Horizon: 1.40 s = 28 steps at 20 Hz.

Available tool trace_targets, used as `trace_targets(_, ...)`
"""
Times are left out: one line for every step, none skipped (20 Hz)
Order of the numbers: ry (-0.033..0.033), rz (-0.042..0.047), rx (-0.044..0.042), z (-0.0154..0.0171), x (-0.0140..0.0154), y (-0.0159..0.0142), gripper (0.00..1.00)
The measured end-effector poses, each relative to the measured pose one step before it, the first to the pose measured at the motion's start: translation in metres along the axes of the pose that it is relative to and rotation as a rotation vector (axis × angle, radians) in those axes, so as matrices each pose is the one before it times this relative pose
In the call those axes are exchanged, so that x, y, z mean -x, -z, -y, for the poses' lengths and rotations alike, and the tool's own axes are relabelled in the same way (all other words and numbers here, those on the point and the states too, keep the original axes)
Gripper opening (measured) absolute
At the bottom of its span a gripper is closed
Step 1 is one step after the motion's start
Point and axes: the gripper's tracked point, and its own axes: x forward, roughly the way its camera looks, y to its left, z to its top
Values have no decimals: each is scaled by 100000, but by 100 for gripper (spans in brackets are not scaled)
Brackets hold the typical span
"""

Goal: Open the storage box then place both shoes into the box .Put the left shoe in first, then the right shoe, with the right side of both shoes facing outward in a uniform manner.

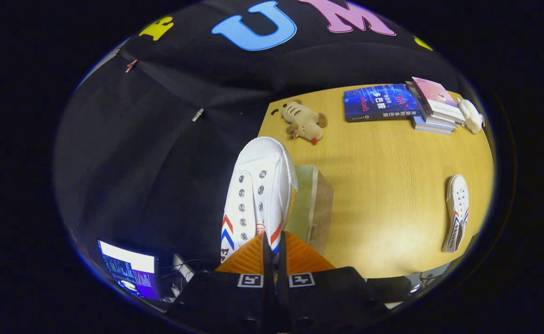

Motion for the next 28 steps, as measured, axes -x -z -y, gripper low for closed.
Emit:
trace_targets(455, -1970, 447, -401, -882, 630, 5)
trace_targets(300, -1869, 31, -375, -752, 681, 5)
trace_targets(252, -1830, 4, -318, -811, 533, 5)
trace_targets(420, -1332, -123, -130, -1061, 379, 5)
trace_targets(738, -985, -509, 100, -861, 134, 5)
trace_targets(754, -731, -91, -139, -633, 170, 5)
trace_targets(1049, -260, -143, -25, -640, -44, 5)
trace_targets(1195, -162, 87, -365, -421, 19, 5)
trace_targets(1434, -394, -290, -161, -467, -6, 5)
trace_targets(1403, -639, -446, -218, -459, 89, 5)
trace_targets(1409, -1219, -448, -15, -447, 102, 5)
trace_targets(1580, -938, -630, -73, -597, 185, 5)
trace_targets(1117, -897, -302, -69, -367, 220, 5)
trace_targets(685, -1166, -788, -18, -693, 222, 5)
trace_targets(88, -1232, -1033, -236, -552, 207, 5)
trace_targets(-73, -1210, -935, 103, -689, 108, 5)
trace_targets(208, -1287, -831, 266, -712, 76, 5)
trace_targets(437, -951, -404, 71, -401, 133, 5)
trace_targets(435, -482, -655, -22, -341, 99, 5)
trace_targets(129, -131, -533, -196, -294, 59, 5)
trace_targets(-66, 128, -559, -78, -208, -87, 5)
trace_targets(-237, 183, -667, -108, -219, -24, 5)
trace_targets(-127, 27, -454, -120, -165, 9, 5)
trace_targets(101, -49, -376, 22, -285, 15, 5)
trace_targets(13, -517, -112, 16, -296, 242, 6)
trace_targets(-879, -635, -863, -109, -306, 211, 6)
trace_targets(-2739, -1030, -1413, -403, -192, 163, 7)
trace_targets(-3478, -780, -2078, -809, -12, 260, 18)
